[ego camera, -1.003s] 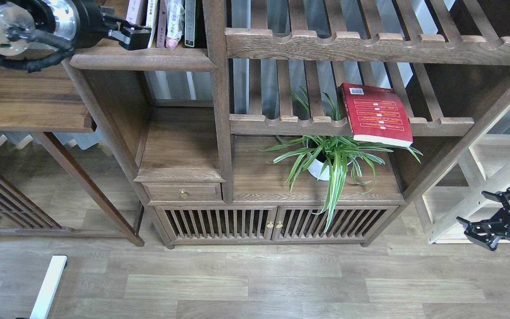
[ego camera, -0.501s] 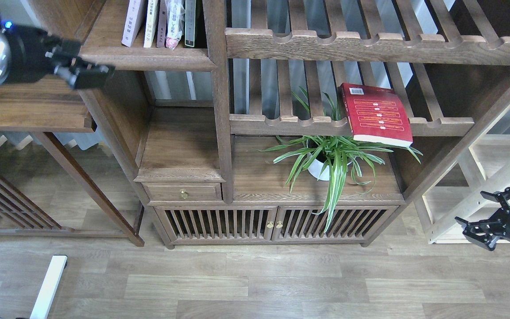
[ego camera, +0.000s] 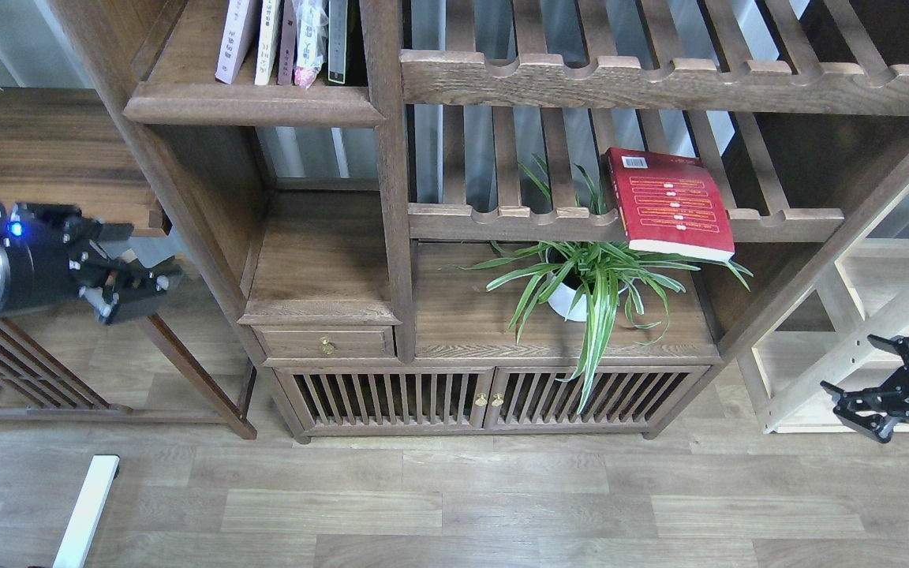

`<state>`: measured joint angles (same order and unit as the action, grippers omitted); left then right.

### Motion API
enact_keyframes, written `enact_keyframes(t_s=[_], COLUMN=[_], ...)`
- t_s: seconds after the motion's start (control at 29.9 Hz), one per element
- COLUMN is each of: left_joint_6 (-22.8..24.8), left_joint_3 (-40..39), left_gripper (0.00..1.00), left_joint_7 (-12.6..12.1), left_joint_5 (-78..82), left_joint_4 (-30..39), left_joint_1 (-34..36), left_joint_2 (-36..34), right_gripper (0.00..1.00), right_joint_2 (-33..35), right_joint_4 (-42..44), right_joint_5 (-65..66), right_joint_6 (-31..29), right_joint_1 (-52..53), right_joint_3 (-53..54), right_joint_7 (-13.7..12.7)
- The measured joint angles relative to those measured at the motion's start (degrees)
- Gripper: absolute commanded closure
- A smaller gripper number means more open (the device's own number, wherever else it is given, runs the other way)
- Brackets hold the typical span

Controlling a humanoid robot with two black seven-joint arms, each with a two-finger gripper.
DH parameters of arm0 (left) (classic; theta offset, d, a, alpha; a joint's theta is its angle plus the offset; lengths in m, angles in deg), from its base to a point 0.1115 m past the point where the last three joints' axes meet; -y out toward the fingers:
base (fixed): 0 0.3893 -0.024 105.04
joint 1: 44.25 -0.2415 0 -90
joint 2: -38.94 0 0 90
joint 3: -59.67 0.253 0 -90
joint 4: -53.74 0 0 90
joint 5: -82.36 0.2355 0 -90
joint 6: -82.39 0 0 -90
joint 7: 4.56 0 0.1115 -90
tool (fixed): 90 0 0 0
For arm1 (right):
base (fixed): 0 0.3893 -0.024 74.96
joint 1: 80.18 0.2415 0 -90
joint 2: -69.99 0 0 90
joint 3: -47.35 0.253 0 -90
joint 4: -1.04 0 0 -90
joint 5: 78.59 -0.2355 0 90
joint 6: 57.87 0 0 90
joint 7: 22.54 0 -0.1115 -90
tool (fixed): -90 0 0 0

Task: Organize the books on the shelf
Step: 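Withdraw the left gripper down from the upper compartment, then reach the right gripper to the red book on the middle shelf and grasp it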

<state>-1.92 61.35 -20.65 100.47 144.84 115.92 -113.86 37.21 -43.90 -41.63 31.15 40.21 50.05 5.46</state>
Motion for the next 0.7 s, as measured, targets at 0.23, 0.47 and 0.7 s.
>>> enact_keyframes(t_s=[0.23, 0.47, 0.7], left_joint_6=[-2.77, -6.84, -8.82], left_joint_3=[-0.32, -0.38, -0.34], left_gripper=[0.2, 0.2, 0.2], left_joint_7=[4.83, 5.04, 4.81], left_joint_5=[3.18, 3.3, 3.94], left_joint_4=[-2.2, -2.65, -2.79], left_joint_1=[-5.14, -6.1, -7.02], left_joint_2=[-0.87, -0.76, -0.9], right_gripper=[0.12, 0.13, 0.13], right_joint_2=[-0.29, -6.44, -11.29], right_joint_4=[-2.0, -3.67, -4.77], right_joint_5=[4.85, 6.82, 12.71], right_joint_6=[11.78, 27.87, 28.97], right_joint_1=[-0.07, -0.32, -1.27], right_joint_3=[-0.3, -0.39, -1.7], right_joint_7=[0.0, 0.0, 0.0])
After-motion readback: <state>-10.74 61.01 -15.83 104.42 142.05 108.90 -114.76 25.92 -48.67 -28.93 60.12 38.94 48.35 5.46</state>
